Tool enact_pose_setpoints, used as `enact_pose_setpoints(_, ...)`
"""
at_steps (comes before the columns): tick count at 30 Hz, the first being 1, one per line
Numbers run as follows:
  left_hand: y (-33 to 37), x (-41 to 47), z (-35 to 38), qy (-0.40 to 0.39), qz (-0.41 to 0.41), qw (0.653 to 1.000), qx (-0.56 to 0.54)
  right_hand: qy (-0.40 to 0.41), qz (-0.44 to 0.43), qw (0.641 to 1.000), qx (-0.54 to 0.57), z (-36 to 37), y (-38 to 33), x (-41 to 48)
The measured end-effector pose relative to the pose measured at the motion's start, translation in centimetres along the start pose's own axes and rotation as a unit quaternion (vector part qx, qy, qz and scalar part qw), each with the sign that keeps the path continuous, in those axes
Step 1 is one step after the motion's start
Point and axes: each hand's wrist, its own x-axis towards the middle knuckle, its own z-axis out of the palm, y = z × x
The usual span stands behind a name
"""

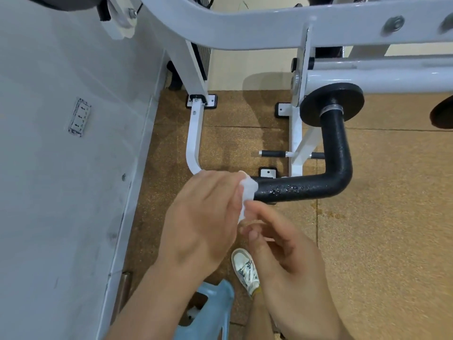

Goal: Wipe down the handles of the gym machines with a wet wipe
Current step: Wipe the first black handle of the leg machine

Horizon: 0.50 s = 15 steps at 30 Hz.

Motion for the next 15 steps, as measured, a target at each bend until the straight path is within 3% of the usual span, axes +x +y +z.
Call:
enact_pose_setpoints(3, 0.2, 1.3, 0.1, -0.036, -0.064, 0.996, -0.042, 0.013, -0.052, 0.997, -0.050, -0.5, -0.7, 0.6)
enact_pose_setpoints(8, -0.6, -2.0, -0.2, -0.020, 0.043, 0.999, -0.014, 0.009, -0.062, 0.996, -0.064, -1.4, -0.4, 0.5)
enact_pose_setpoints(13, 0.9, 1.9, -0.7, -0.074, -0.020, 0.995, 0.057, 0.025, -0.087, 0.989, -0.116, -1.2, 0.3, 0.8)
enact_pose_setpoints(15, 0.8, 2.3, -0.8, -0.083, 0.005, 0.995, 0.046, 0.045, -0.070, 0.994, -0.067, -1.3, 0.5, 0.8)
